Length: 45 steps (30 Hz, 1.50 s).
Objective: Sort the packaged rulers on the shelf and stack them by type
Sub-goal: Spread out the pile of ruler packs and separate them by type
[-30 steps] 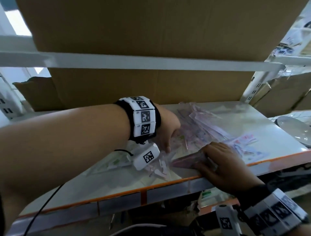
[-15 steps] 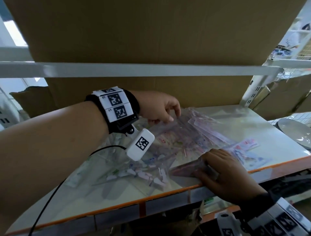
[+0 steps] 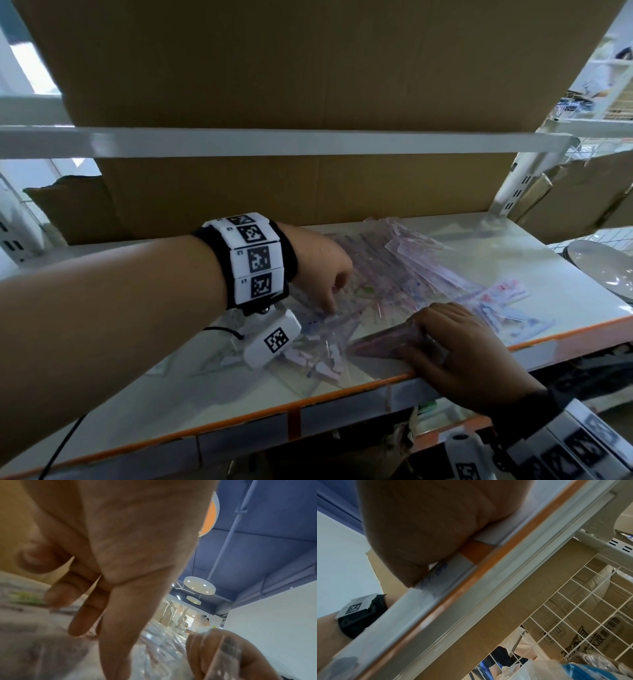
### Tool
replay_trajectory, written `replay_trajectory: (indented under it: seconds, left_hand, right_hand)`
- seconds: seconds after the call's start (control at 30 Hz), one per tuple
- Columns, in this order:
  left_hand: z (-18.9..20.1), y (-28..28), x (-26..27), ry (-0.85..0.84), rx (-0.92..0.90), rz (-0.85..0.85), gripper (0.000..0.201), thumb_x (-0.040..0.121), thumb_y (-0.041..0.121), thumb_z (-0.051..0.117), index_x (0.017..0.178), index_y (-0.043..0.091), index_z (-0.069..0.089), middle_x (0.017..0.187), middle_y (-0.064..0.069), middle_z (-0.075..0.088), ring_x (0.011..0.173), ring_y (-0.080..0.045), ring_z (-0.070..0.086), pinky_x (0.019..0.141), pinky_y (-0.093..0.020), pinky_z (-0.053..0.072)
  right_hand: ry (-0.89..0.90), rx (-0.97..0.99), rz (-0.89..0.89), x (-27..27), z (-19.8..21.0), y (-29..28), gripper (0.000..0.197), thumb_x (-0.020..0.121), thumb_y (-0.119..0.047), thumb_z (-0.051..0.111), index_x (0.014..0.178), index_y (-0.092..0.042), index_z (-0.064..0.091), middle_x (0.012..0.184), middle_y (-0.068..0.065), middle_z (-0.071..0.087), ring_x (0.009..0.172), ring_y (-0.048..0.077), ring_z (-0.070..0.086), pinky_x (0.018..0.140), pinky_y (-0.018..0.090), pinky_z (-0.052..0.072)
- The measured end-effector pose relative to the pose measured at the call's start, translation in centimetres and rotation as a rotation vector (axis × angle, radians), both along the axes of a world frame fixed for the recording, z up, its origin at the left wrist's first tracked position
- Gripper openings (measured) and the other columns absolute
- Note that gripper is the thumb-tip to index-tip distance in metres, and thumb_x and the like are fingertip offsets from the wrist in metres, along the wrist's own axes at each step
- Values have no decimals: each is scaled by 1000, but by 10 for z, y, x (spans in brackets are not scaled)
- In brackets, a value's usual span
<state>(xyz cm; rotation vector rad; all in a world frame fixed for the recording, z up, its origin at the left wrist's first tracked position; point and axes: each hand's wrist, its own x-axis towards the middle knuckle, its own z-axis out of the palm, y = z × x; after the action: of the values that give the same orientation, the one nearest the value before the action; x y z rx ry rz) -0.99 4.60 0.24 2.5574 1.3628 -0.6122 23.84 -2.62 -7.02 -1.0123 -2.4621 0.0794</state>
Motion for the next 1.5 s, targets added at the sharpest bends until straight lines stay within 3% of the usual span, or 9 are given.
replay_trajectory:
  seconds: [0.23,0.47,0.6,0.77,0.9,1.03,1.13,1.33,1.5]
  left_hand:
    - [-7,-1,12,81,-66,39,46,85,56,64,107,16,68,102,-3,70,86,-19,64,70,-34,52]
    - [12,16,-8,-157,-152,136,27,84,52,69,85,26,62,79,8,62,67,-10,53,58,-28,39]
    - [15,21,-19,-231,-190,210,27,88,49,65,85,23,61,76,5,63,65,-12,53,59,-27,42]
    - [12,26,-28,-570,-369,416,28,93,31,65,99,4,61,96,-16,74,80,-31,70,66,-31,51]
    - [11,27,-29,-796,-419,547,17,89,20,71,97,9,60,80,-8,74,62,-18,68,46,-23,49]
    - [10,26,-24,-994,-476,666,23,89,8,69,108,0,57,73,-11,71,53,-18,65,43,-23,49]
    - [5,25,-11,-1097,-516,709,10,93,5,63,100,2,57,71,-13,69,53,-20,66,44,-27,52]
    - [-6,24,11,-1199,-599,758,7,98,-2,50,98,1,57,86,-22,68,66,-30,70,64,-42,61]
    - [-2,32,3,-1174,-459,723,11,97,3,54,100,0,64,103,-29,68,87,-40,67,84,-51,56]
  right_hand:
    - [-18,1,-13,0,1,-1,25,86,-42,57,77,-19,54,72,-6,53,69,16,52,62,27,40]
    - [-26,3,-20,-1,2,-2,26,86,-43,56,77,-19,52,71,-8,52,68,15,50,64,23,33]
    - [-24,-4,-12,0,1,0,26,88,-44,55,77,-21,51,72,-9,51,69,14,50,64,22,32]
    - [-8,2,-2,1,-2,2,24,90,-48,53,82,-25,50,74,-11,51,70,14,52,63,25,38]
    - [2,-8,-2,1,-2,1,22,89,-46,55,82,-26,49,73,-10,52,69,16,53,62,31,44]
    - [5,-14,3,-1,0,0,21,88,-45,55,80,-27,47,73,-9,52,66,17,53,60,30,44]
    - [-2,-19,-7,-1,2,-1,24,87,-44,56,77,-23,48,71,-9,52,66,15,52,61,26,40]
    - [-28,-16,-32,-2,4,-2,27,86,-45,57,75,-23,47,70,-10,52,67,11,48,62,21,32]
    - [-41,-9,-41,0,1,0,27,87,-45,57,76,-23,47,71,-10,51,68,12,49,64,20,32]
